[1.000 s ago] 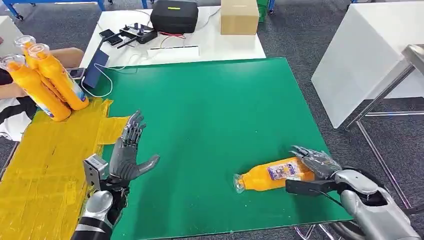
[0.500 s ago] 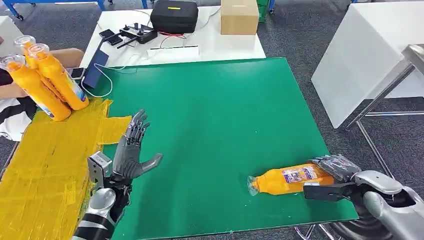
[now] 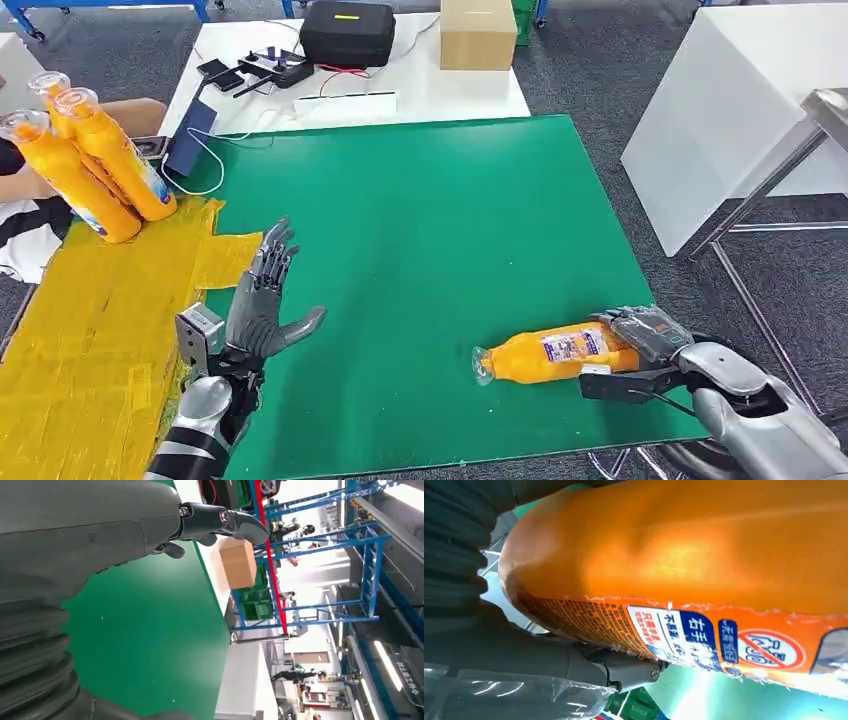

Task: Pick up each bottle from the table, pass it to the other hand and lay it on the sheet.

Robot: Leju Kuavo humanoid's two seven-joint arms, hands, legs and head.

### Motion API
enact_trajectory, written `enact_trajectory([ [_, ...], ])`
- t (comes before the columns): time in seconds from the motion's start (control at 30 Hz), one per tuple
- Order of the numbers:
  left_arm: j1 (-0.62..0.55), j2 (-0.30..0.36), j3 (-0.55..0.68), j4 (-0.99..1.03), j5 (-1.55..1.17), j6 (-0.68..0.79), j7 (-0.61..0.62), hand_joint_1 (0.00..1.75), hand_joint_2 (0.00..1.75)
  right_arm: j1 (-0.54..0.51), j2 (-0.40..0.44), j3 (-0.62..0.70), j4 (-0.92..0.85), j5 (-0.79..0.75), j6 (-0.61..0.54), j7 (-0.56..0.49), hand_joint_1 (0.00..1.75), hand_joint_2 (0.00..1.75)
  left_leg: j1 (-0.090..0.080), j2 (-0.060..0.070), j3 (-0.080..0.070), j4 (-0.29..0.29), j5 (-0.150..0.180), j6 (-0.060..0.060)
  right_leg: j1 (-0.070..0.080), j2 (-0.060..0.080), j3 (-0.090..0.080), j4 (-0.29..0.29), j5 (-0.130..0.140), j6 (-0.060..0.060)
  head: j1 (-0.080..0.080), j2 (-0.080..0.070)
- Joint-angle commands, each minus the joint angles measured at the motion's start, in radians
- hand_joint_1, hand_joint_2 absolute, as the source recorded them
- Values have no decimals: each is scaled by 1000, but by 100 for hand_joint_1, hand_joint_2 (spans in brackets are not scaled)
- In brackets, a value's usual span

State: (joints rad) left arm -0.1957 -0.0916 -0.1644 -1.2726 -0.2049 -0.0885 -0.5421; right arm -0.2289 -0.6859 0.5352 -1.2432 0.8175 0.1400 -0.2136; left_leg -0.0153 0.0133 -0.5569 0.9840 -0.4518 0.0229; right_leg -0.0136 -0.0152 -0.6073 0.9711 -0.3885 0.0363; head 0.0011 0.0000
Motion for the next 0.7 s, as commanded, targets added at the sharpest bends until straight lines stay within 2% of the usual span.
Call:
enact_trajectory([
  [0.03, -28, 5, -15, 49, 6, -3, 2, 0, 175, -31, 53, 17, 73, 6, 6, 4, 119, 175, 3, 0, 4, 0, -2, -2, 2, 2, 5, -2, -1, -1, 0, 0],
  [0.1, -28, 5, -15, 49, 6, -3, 2, 0, 175, -31, 53, 17, 73, 6, 6, 4, 119, 175, 2, 0, 3, -1, -1, -2, 2, 1, 4, -2, 0, -1, 0, 0],
  [0.13, -26, 4, -12, 47, 5, -2, 3, 0, 175, -20, 93, -16, 80, 15, -32, -1, 124, 175, 5, -1, 7, 1, -4, -4, 4, 2, 9, -2, -2, -2, 0, 0],
  [0.17, -22, 4, -10, 40, 4, -3, 3, 0, 175, -21, 138, -35, 101, 39, -59, 8, 133, 175, 1, 0, 3, -1, -1, -2, 1, 1, 3, -2, 0, -1, 0, 0],
  [0.23, -9, 1, -1, 20, -5, -5, 10, 0, 175, -31, 280, -89, 165, 108, -175, 38, 152, 175, 4, 2, 6, -2, -1, -3, 3, 4, 6, -4, 1, -2, 0, 0],
  [0.27, -5, 0, 0, 12, -8, -7, 13, 0, 175, -38, 311, -82, 178, 139, -203, 57, 166, 175, 3, 3, 5, -2, -1, -2, 3, 4, 5, -4, 1, -2, 0, 0],
  [0.33, 2, -2, 5, 1, -14, -11, 19, 0, 175, -41, 381, -105, 191, 160, -252, 63, 173, 175, 5, 6, 7, -3, -2, -3, 5, 7, 7, -5, 1, -2, 0, 0],
  [0.4, 5, -4, 7, -3, -18, -14, 22, 0, 175, -30, 423, -141, 170, 156, -298, 57, 175, 175, 5, 7, 7, -2, -2, -3, 5, 9, 6, -4, 1, -2, 0, 0],
  [0.5, 13, -2, -3, -21, -32, -20, 28, 0, 175, -10, 529, -233, 104, 104, -372, 37, 175, 175, 4, 3, 6, -1, -2, -3, 4, 6, 5, -2, 0, -2, -1, 0],
  [0.57, 17, 0, -9, -29, -36, -21, 31, 0, 175, -5, 568, -262, 76, 72, -385, 23, 175, 175, 6, 4, 8, -1, -3, -4, 6, 7, 7, -2, -1, -3, 0, 0],
  [0.6, 12, 0, -29, -30, -58, -33, 41, 0, 175, -8, 663, -342, 62, -94, -383, -47, 175, 175, 5, 3, 5, -1, -1, -4, 5, 6, 4, -1, -1, -2, 0, 0],
  [0.63, 4, -3, -46, -25, -68, -31, 54, 0, 175, -21, 695, -337, 63, -113, -349, -34, 175, 175, 5, 5, 3, 0, -1, -4, 5, 8, 2, 0, 0, -2, 0, 0],
  [0.67, -6, -2, -62, -14, -75, -28, 63, 0, 175, -27, 721, -346, 74, -151, -330, -37, 175, 175, 8, 6, 8, 1, -5, -6, 7, 10, 7, 0, -2, -3, 0, 0],
  [0.7, -15, -3, -73, -5, -79, -28, 66, 0, 175, -29, 738, -347, 87, -167, -330, -45, 175, 175, 5, 4, 2, 0, 0, -3, 4, 6, 1, 0, 0, -1, 0, 0],
])
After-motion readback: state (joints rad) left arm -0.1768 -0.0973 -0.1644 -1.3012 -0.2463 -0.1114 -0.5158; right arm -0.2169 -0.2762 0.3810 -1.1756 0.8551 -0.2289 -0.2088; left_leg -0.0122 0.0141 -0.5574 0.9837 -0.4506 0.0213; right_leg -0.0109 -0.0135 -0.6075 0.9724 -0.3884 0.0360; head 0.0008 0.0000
